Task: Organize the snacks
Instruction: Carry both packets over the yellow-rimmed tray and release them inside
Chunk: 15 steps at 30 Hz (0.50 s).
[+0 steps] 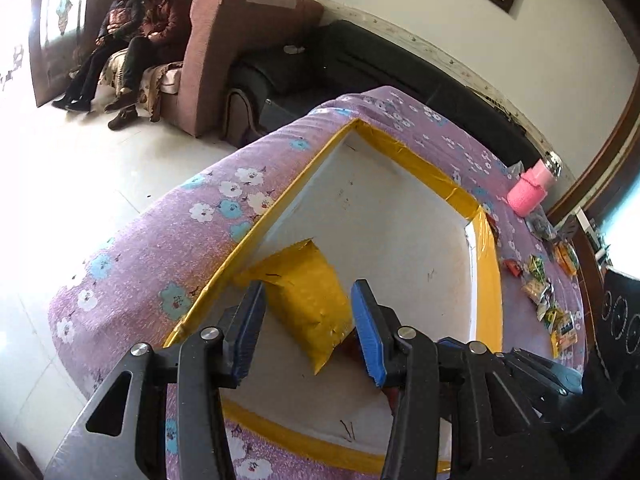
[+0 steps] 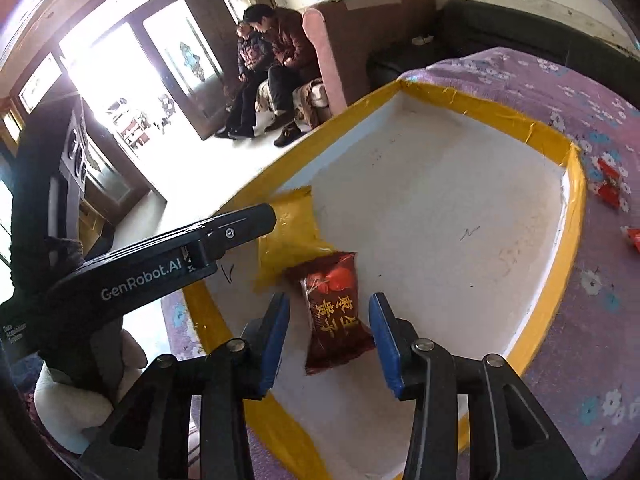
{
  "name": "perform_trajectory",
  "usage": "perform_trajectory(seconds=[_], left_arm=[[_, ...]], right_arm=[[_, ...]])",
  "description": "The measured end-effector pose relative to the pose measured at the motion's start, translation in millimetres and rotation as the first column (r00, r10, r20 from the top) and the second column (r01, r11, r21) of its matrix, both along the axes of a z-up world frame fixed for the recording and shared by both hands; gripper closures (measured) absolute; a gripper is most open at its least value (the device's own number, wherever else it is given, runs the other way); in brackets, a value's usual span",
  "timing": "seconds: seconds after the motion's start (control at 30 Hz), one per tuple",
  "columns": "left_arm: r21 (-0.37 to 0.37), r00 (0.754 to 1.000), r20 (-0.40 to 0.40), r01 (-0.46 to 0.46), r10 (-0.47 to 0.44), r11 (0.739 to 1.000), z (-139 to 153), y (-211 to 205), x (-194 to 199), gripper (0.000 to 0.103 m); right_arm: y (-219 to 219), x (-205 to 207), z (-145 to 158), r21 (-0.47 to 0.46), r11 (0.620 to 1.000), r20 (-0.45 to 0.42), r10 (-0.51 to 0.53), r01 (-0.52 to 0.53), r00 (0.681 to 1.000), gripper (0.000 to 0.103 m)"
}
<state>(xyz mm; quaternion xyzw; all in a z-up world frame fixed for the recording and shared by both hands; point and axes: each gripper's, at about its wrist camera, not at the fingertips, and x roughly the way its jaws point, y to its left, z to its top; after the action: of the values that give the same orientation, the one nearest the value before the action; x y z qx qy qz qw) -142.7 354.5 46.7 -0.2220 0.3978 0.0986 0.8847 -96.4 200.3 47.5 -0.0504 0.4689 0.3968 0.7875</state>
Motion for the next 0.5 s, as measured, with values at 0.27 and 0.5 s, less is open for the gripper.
perform_trajectory(seconds=[0.27,0.5], left_arm=[[-0.113,0.992,0.124,0.051,-0.037,0.992,41,-16,-19,0.046],[-0.117,0.942,0.263,0.244,-0.207,0.963,110,-67,-37,0.046]], right_arm=[[-63,-12,41,0.095,0.989,0.08,-0.12,0.112,0.99,0.06],[-174,-21,92,0.168,0.94,0.15,-0.323,0.298,0.934,0.059]])
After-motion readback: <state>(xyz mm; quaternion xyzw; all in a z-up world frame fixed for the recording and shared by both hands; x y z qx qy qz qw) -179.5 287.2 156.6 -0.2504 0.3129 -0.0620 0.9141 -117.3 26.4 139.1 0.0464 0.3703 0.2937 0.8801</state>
